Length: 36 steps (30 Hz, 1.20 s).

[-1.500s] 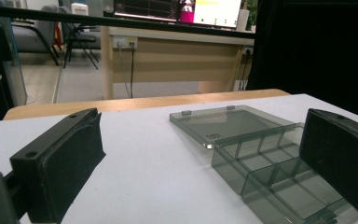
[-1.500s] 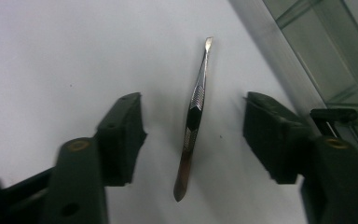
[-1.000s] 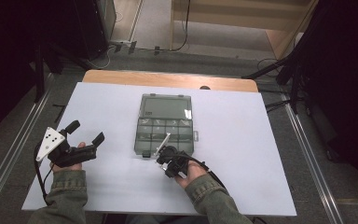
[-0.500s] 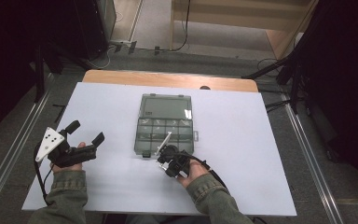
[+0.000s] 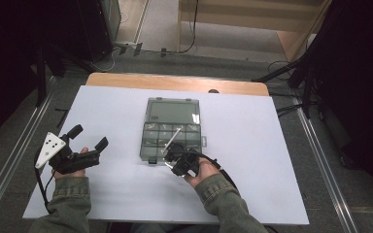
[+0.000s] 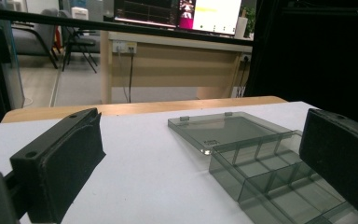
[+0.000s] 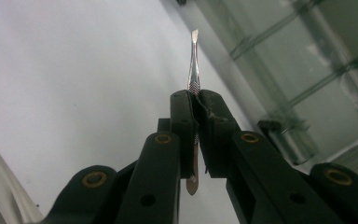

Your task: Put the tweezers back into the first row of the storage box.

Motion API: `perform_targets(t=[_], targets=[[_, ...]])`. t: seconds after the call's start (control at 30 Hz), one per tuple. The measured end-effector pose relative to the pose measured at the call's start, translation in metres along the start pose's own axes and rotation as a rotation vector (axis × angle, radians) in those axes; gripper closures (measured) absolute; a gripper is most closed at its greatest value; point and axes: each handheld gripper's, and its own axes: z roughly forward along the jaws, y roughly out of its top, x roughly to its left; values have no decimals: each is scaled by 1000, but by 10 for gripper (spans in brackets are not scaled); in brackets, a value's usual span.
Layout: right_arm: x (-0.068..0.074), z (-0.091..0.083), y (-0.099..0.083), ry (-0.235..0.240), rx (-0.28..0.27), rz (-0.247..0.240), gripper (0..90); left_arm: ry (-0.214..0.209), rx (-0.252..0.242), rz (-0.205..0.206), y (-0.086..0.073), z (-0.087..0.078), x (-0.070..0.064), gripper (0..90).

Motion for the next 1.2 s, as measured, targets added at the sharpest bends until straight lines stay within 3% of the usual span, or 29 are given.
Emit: perform_targets(t=[0.17, 0.57, 0.87, 1.03, 1.2], targets=[[-7, -13, 8, -9, -37, -16, 862, 0, 0, -6, 0, 0, 0, 0], [-33, -18, 15, -39, -68, 9, 862, -4, 5, -9, 0, 1, 2, 0], [-46, -28, 23, -74, -85, 2, 862, -11, 16, -20, -1, 2, 3, 0], [-51, -29, 28, -106, -89, -5, 862, -13, 16, -21, -1, 1, 2, 0], [-57, -26, 38, -170, -78, -21, 861, -21, 17, -19, -1, 1, 2, 0]])
